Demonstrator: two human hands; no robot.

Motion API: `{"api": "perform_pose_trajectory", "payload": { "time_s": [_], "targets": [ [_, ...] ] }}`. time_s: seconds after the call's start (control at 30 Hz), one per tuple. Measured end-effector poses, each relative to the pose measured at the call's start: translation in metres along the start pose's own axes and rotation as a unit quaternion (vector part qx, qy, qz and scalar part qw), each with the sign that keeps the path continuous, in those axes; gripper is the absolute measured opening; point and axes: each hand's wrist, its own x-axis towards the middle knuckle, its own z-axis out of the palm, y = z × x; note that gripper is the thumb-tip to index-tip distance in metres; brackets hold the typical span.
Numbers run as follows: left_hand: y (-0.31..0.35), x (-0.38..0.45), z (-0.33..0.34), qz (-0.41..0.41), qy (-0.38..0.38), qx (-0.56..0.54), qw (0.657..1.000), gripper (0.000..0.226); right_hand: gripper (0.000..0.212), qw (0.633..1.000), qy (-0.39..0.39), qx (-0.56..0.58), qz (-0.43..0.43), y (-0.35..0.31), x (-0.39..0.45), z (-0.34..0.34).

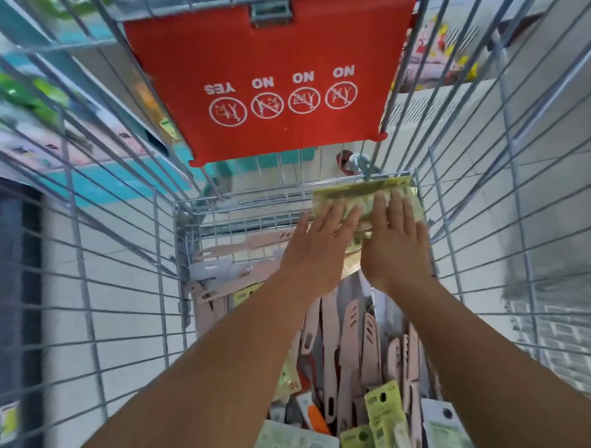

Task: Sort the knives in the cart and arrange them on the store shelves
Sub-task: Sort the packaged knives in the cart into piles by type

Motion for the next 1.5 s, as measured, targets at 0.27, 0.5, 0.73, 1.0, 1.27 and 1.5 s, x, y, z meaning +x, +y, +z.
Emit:
{"api": "perform_pose_trajectory", "payload": {
  "time_s": [0.27,0.5,0.73,1.0,1.27,1.5],
  "targets": [
    [-0.065,-0.046,0.014,-0.162,0.081,-0.095,0.979,0.059,0.068,0.986,0.129,0.074,-0.070,-0.023,-0.020,-0.011],
    [-0.115,-0.069,0.042,-0.088,-0.050,0.046,0.994,0.064,0.047,0.979,0.063,0.090,-0.174,-0.064,-0.064,0.043],
    [-0.107,-0.084,0.038,-0.133,0.045,-0.017,0.990,0.039,0.036,0.990,0.036,0.018,-0.133,-0.068,-0.079,0.076],
    [-0.102,-0.088,0.037,-0.157,0.056,-0.041,0.985,0.031,0.035,0.997,0.040,0.016,-0.071,-0.071,-0.078,0.083],
    [-0.112,-0.063,0.006,-0.172,0.106,-0.073,0.977,0.029,0.043,0.995,0.048,0.032,-0.078,-0.067,-0.078,0.085],
    [-0.093,-0.059,0.012,-0.171,0.105,-0.085,0.976,0.064,0.045,0.991,0.051,0.089,-0.082,-0.061,-0.082,0.077]
  ]
}}
